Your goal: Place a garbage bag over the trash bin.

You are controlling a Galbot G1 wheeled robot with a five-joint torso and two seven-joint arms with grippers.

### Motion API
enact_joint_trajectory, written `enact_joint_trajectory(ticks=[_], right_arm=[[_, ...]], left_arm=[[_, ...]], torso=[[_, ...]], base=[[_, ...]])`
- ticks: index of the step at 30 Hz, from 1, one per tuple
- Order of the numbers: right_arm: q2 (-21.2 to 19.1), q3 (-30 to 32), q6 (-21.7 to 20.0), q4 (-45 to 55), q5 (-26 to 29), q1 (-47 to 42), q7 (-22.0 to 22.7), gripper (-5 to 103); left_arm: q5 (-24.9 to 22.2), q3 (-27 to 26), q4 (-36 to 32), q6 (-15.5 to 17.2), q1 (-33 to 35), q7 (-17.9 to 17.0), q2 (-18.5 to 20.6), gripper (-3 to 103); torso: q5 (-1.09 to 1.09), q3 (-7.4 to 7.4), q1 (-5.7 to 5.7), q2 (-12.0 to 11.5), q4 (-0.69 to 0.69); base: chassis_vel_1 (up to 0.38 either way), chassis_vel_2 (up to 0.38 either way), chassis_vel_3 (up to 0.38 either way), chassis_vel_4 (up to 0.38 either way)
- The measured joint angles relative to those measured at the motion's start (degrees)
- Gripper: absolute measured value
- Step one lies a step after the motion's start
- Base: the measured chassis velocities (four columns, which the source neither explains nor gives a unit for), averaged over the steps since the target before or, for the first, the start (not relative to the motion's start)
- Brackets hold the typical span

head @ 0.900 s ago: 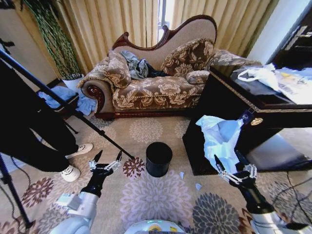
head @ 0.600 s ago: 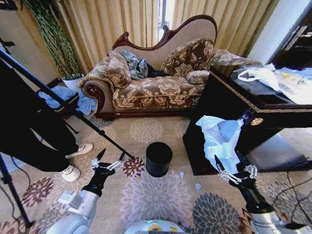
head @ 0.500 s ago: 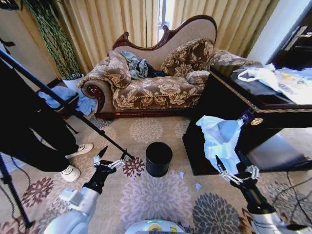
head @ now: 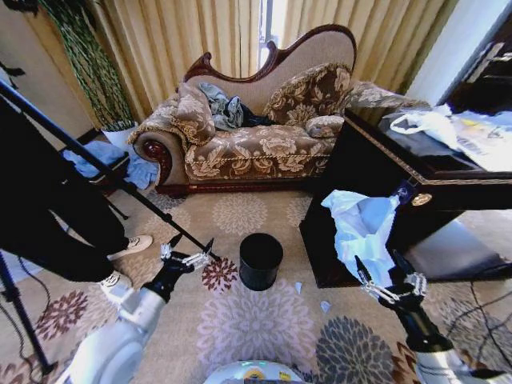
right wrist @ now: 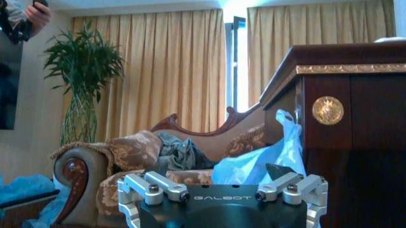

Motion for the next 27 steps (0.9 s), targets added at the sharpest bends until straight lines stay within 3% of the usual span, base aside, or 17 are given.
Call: enact_joint_trajectory(ticks=[1, 3, 4, 5, 8, 9, 12, 13, 16, 17, 18, 20, 25, 27], right_arm=[[0.00, 0.00, 0.00, 0.00, 0.00, 0.00, 0.00, 100], [-0.01, 0.57, 0.02, -0.27, 1.18, -0.33, -0.45, 100], [-0.01, 0.57, 0.02, -0.27, 1.18, -0.33, -0.45, 100], [-0.03, 1.17, 0.04, -0.64, 2.45, -0.42, -1.65, 100], [0.27, 2.62, -0.11, -1.67, 5.61, -0.68, -6.62, 100], [0.27, 2.62, -0.11, -1.67, 5.61, -0.68, -6.62, 100], [0.80, 2.58, -0.32, -1.98, 5.92, -0.25, -7.71, 100], [0.80, 2.58, -0.32, -1.98, 5.92, -0.25, -7.71, 100], [0.95, 2.04, -0.50, -2.19, 4.78, 0.45, -7.33, 100], [0.95, 2.04, -0.50, -2.19, 4.78, 0.45, -7.33, 100], [0.95, 1.95, -0.59, -2.33, 4.44, 0.68, -7.11, 100], [0.94, 1.86, -0.76, -2.71, 3.99, 1.11, -6.78, 100], [1.30, 1.91, -1.02, -2.78, 3.82, 1.31, -6.43, 100], [1.78, 2.18, -1.07, -3.05, 3.75, 1.30, -6.09, 100]], left_arm=[[0.00, 0.00, 0.00, 0.00, 0.00, 0.00, 0.00, 100], [-7.95, 0.83, 1.66, 1.78, -4.10, -1.67, 4.54, 100], [-7.95, 0.83, 1.66, 1.78, -4.10, -1.67, 4.54, 100], [-12.49, 1.65, 2.86, 2.78, -7.23, -2.21, 7.07, 100], [-19.77, 8.51, 6.87, 4.57, -17.17, -3.64, 10.93, 100], [-19.77, 8.51, 6.87, 4.57, -17.17, -3.64, 10.93, 100], [-23.18, 17.79, 12.61, 5.69, -29.83, -4.53, 11.57, 100], [-23.18, 17.79, 12.61, 5.69, -29.83, -4.53, 11.57, 100], [-23.54, 27.60, 18.54, 5.86, -41.59, -4.52, 10.00, 100], [-23.54, 27.60, 18.54, 5.86, -41.59, -4.52, 10.00, 100], [-23.79, 31.66, 20.86, 5.82, -45.80, -4.86, 8.61, 100], [-25.50, 38.92, 24.43, 5.51, -53.79, -7.92, 5.25, 100], [-28.36, 45.00, 27.79, 5.90, -61.20, -10.94, -0.12, 100], [-31.42, 48.46, 30.70, 6.39, -65.54, -13.33, -4.78, 100]], torso=[[0.00, 0.00, 0.00, 0.00, 0.00], [-0.01, 0.00, 0.00, 0.00, 0.00], [-0.01, 0.00, 0.00, 0.00, 0.00], [0.00, 0.00, 0.00, 0.00, 0.01], [0.00, 0.00, 0.00, 0.00, -0.01], [0.00, 0.00, 0.00, 0.00, -0.01], [-0.01, 0.01, 0.01, 0.00, 0.00], [-0.01, 0.01, 0.01, 0.00, 0.00], [0.02, 0.01, 0.00, 0.00, 0.02], [0.02, 0.01, 0.00, 0.00, 0.02], [-0.01, 0.01, 0.01, 0.00, 0.02], [0.01, 0.01, 0.01, -0.01, 0.01], [0.02, 0.00, 0.01, -0.01, -0.01], [0.01, 0.00, 0.01, -0.01, 0.01]], base=[[0.000, 0.000, 0.000, 0.000], [0.000, 0.000, 0.000, 0.000], [0.000, 0.000, 0.000, 0.000], [0.000, 0.000, 0.000, 0.000], [0.000, 0.000, 0.000, 0.000], [0.000, 0.000, 0.000, 0.000], [0.000, 0.000, 0.000, 0.000], [0.000, 0.000, 0.000, 0.000], [0.000, 0.000, 0.000, 0.000], [0.000, 0.000, 0.000, 0.000], [0.000, 0.000, 0.000, 0.000], [0.000, 0.000, 0.000, 0.000], [0.000, 0.000, 0.000, 0.000], [0.000, 0.000, 0.000, 0.000]])
